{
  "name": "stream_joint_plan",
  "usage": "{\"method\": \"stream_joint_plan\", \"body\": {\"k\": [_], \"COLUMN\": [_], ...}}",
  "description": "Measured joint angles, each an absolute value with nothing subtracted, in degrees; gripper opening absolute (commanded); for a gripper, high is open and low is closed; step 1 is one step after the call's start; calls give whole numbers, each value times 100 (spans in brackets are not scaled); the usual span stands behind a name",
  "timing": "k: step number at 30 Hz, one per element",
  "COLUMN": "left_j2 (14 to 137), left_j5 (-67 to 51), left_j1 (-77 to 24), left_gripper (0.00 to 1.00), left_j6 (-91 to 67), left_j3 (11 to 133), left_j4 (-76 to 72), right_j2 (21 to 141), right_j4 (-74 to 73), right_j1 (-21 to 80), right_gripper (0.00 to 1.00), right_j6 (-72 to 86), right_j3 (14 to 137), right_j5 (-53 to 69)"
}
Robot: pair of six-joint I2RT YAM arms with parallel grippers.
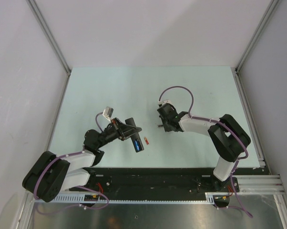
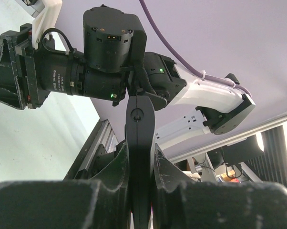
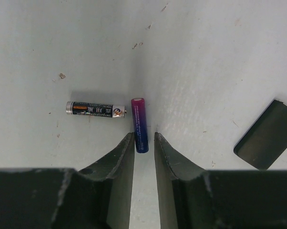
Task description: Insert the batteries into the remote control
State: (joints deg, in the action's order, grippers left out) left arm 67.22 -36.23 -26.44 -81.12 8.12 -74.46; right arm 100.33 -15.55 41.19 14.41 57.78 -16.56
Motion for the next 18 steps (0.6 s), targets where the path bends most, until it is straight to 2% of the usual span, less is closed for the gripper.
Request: {"method": "stream_joint_plan", "body": {"k": [4,6,7,8,18], "left_j2": [6722,6722,6722,6722,6768], "left_j5": [-3625,-3625,-3625,-3625,-3570], "left_j1": [-2641,-2641,-2641,-2641,-2641], "left_gripper": [0,0,0,0,0], "left_j6": [-8112,-8110,-8110,-8110,-8114], "left_j3": [801,792,792,792,792], "left_j4": [-7446,-7446,-7446,-7446,-7465], "right_j2": [10036,10040,10042,10042,9651], "right_j4": [-1557,-1562,-1570,-1577,-2180], "right_j1": [4115,4115,4112,4110,3951], "right_gripper": [20,13,4,0,0], "right_j6": [1444,1450,1452,1466,2021], "right_j3": [5780,5787,5791,5793,5830], "right_j5": [-1614,-1573,-1564,-1549,-1278]}}
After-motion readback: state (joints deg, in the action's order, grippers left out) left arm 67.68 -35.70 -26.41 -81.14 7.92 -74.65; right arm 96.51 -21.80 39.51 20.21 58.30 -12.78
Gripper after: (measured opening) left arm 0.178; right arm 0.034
